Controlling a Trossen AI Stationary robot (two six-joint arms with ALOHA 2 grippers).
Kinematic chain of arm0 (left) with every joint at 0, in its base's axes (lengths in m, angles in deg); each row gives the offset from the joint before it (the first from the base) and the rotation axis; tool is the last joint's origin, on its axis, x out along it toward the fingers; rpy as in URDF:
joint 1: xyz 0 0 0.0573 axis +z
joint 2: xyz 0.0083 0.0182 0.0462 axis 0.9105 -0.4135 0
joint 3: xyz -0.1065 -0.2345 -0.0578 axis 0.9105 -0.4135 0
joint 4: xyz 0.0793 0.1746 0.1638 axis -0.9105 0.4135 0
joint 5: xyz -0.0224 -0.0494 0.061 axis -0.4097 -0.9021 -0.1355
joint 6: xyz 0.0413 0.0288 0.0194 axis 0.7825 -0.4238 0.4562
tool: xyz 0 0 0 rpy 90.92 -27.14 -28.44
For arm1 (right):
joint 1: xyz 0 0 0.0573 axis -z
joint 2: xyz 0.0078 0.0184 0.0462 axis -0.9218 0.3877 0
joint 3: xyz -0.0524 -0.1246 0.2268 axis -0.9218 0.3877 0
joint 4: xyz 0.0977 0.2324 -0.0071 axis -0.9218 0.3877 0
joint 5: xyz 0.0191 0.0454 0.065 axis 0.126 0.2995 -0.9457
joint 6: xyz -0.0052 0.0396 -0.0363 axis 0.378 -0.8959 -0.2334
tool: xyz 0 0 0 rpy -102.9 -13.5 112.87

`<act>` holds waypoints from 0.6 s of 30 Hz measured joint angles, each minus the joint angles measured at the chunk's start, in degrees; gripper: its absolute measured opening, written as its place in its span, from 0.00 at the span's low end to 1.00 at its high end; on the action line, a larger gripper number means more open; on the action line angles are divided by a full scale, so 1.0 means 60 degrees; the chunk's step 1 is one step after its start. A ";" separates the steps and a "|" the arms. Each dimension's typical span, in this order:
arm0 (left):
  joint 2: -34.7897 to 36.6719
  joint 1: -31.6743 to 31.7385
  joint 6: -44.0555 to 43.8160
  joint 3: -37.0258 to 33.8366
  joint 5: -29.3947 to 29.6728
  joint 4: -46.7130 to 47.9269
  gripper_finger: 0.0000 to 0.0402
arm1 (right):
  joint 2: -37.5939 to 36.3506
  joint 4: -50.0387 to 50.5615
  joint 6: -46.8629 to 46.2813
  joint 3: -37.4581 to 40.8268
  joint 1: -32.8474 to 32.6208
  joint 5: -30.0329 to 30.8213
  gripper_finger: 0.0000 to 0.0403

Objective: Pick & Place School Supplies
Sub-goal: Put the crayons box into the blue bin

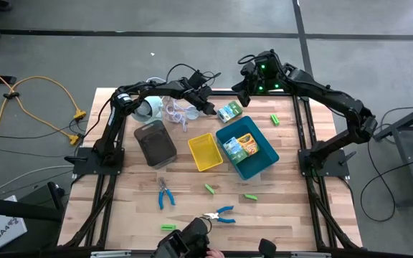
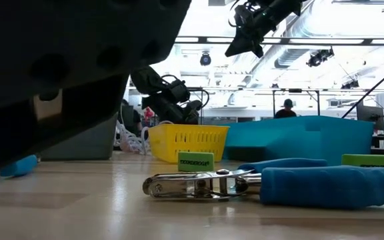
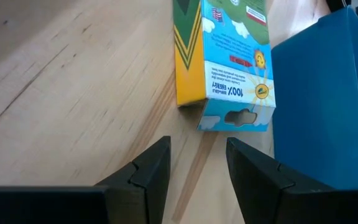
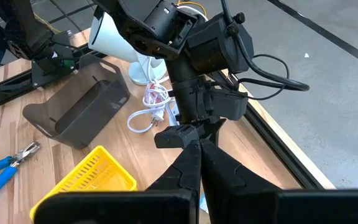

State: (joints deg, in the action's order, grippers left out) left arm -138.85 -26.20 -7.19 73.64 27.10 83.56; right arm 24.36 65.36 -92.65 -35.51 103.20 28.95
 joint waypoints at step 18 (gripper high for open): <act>-0.0001 -0.0091 0.0478 0.0178 -0.0036 -0.0015 0.38 | 0.0000 0.0000 0.0004 0.0000 -0.0002 0.0000 0.00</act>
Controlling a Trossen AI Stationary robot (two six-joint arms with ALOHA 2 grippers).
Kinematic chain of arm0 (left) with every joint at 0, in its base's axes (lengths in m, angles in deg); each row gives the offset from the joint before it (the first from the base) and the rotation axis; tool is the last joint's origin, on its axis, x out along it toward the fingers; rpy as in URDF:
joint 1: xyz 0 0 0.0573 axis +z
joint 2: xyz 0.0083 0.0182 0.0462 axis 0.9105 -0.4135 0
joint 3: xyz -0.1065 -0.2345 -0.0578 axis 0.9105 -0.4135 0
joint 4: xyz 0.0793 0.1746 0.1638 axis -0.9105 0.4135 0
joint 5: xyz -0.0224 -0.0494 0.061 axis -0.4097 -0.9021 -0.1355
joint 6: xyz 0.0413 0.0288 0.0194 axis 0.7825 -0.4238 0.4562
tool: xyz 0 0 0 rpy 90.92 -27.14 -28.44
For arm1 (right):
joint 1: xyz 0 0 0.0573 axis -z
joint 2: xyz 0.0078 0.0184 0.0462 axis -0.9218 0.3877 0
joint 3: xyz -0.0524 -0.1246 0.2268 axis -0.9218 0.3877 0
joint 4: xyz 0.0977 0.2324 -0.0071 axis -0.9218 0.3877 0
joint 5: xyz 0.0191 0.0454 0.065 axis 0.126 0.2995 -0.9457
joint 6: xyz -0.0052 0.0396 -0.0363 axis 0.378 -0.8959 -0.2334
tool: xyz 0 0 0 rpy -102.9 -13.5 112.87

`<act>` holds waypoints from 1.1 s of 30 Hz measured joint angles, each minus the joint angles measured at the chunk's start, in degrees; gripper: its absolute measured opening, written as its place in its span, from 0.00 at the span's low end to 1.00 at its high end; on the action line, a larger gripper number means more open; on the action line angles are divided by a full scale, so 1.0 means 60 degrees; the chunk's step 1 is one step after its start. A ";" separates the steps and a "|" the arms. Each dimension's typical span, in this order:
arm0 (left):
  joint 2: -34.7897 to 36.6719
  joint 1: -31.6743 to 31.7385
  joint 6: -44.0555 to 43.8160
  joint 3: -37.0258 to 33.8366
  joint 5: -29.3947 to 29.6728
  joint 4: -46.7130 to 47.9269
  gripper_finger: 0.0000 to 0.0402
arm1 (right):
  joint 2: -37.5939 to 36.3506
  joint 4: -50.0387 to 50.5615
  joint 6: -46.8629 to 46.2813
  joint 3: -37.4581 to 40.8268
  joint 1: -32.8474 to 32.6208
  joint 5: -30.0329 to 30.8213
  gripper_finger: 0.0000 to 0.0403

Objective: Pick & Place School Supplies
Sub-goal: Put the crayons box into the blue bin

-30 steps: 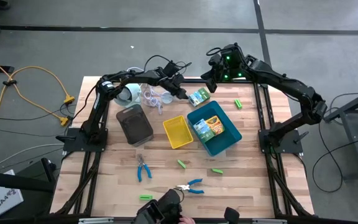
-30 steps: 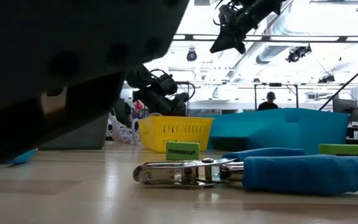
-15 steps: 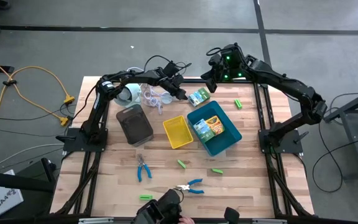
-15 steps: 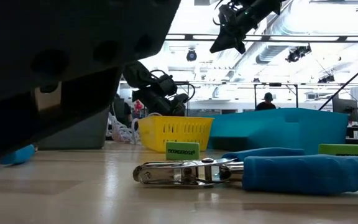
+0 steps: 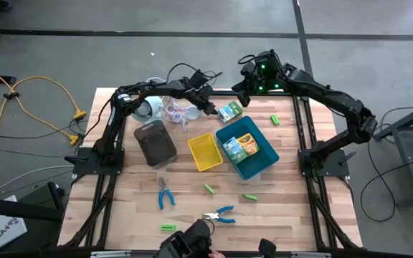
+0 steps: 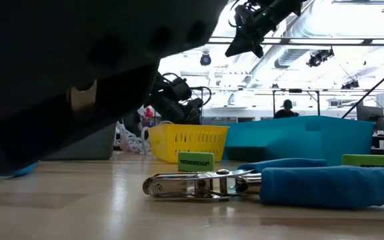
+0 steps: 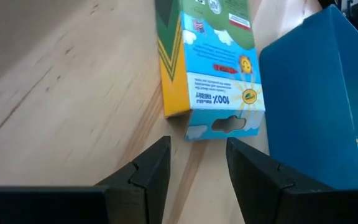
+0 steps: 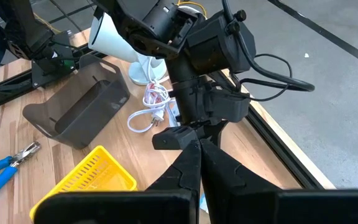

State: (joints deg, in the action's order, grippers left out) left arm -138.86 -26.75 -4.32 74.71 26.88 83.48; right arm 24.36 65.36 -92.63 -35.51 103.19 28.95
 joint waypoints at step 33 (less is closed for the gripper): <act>-0.0352 -0.0022 0.0716 0.0000 -0.0268 -0.0629 0.26 | 0.0000 0.0000 -0.0004 0.0000 0.0002 0.0000 0.00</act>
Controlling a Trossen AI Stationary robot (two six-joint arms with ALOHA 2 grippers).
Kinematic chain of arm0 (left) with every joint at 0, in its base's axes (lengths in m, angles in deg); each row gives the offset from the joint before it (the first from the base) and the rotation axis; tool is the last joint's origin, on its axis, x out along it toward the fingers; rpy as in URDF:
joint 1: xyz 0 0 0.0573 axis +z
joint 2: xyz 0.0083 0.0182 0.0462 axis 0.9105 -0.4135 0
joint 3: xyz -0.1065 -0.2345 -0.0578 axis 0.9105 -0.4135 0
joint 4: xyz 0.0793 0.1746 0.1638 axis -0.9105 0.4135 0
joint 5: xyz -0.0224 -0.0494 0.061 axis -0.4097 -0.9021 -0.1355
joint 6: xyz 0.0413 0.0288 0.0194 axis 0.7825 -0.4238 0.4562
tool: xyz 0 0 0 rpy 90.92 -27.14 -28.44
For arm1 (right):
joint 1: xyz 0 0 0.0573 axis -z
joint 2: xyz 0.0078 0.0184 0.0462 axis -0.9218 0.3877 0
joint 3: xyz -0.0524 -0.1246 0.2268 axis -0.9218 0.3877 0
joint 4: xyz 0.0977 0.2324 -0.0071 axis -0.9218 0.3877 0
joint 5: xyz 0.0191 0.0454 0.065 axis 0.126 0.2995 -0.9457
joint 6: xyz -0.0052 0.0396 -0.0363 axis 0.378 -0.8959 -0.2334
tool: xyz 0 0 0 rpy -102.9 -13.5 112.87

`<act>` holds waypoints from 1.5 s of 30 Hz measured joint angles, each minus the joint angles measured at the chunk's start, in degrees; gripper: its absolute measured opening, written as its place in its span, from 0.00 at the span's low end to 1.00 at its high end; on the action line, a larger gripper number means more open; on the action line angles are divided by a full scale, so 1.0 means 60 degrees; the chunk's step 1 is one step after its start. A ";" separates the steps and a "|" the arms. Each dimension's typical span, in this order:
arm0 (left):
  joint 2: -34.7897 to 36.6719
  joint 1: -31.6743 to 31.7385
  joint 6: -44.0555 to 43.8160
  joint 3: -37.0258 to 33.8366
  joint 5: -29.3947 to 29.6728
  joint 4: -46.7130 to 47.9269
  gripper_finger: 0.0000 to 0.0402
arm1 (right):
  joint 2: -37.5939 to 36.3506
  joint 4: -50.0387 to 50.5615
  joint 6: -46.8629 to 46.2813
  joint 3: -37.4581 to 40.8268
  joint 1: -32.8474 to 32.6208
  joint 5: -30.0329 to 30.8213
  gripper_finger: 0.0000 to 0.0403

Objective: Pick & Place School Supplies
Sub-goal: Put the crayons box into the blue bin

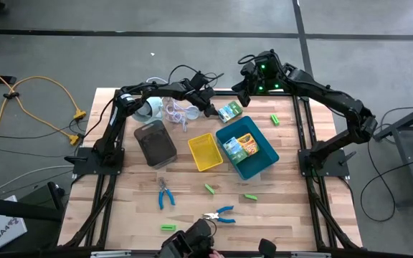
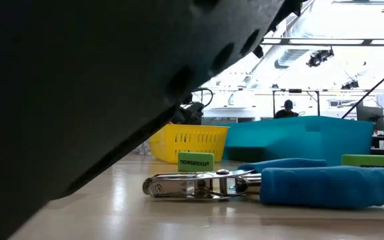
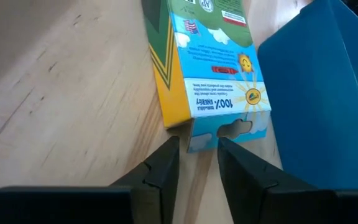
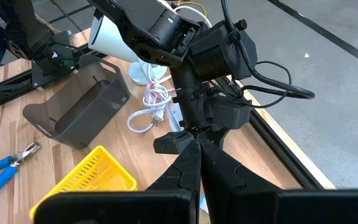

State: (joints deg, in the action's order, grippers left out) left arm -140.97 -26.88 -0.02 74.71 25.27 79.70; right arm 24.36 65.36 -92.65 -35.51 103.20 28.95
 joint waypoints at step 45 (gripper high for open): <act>0.0218 0.0466 0.0722 -0.0018 -0.0019 0.0312 0.00 | 0.0000 0.0001 0.0000 0.0000 0.0000 0.0000 0.00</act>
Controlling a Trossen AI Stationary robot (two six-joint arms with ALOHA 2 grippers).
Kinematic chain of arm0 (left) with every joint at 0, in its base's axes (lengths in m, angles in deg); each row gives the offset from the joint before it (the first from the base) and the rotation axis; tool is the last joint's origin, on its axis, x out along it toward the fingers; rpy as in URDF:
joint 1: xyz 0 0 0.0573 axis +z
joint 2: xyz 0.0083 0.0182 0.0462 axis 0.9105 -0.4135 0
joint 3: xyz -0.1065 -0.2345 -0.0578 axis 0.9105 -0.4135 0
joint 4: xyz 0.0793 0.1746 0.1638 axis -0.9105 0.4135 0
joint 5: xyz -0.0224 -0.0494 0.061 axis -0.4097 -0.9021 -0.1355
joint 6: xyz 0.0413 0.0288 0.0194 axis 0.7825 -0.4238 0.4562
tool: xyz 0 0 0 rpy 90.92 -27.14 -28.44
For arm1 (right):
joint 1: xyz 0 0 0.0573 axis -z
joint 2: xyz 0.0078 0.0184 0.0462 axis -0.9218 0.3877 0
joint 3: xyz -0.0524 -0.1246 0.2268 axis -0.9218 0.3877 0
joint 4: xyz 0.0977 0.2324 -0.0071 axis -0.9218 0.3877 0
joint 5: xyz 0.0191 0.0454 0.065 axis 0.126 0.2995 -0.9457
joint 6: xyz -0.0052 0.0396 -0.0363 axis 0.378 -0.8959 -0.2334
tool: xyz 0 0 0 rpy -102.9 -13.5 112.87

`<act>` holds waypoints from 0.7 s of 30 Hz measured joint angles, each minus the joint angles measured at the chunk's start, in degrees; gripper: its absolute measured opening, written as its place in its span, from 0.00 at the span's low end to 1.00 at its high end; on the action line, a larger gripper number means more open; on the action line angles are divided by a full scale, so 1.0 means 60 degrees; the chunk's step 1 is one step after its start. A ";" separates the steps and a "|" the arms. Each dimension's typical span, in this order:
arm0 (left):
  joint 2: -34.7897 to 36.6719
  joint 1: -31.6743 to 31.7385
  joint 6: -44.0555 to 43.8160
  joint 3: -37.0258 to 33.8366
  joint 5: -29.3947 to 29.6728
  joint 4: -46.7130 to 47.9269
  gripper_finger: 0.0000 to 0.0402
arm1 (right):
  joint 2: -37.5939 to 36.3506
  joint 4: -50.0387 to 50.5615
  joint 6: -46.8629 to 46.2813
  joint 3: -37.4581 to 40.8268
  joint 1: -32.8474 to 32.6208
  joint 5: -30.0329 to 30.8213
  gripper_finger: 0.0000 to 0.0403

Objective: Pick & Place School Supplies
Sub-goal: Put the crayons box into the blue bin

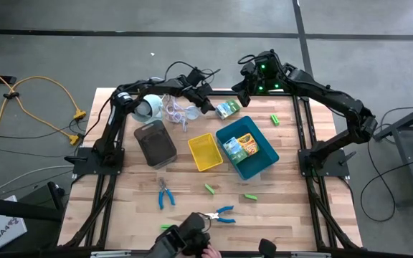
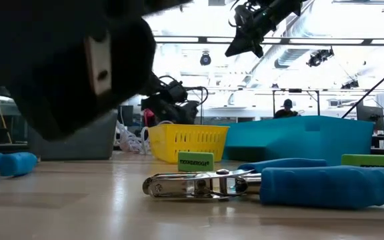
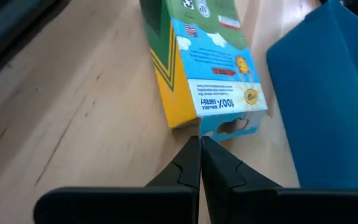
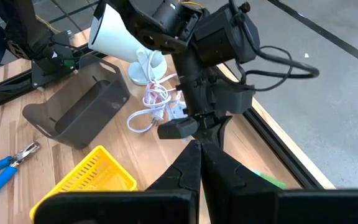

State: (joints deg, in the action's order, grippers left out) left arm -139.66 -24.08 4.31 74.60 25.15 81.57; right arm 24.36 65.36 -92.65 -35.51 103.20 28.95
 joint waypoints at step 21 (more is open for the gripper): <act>0.1304 -0.0065 0.1612 0.0004 0.0036 0.2285 0.00 | 0.0000 -0.0001 0.0000 0.0000 0.0000 0.0000 0.00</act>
State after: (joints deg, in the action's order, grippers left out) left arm -131.83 -24.47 13.98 74.63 25.37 95.28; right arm 24.36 65.36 -92.65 -35.51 103.20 28.95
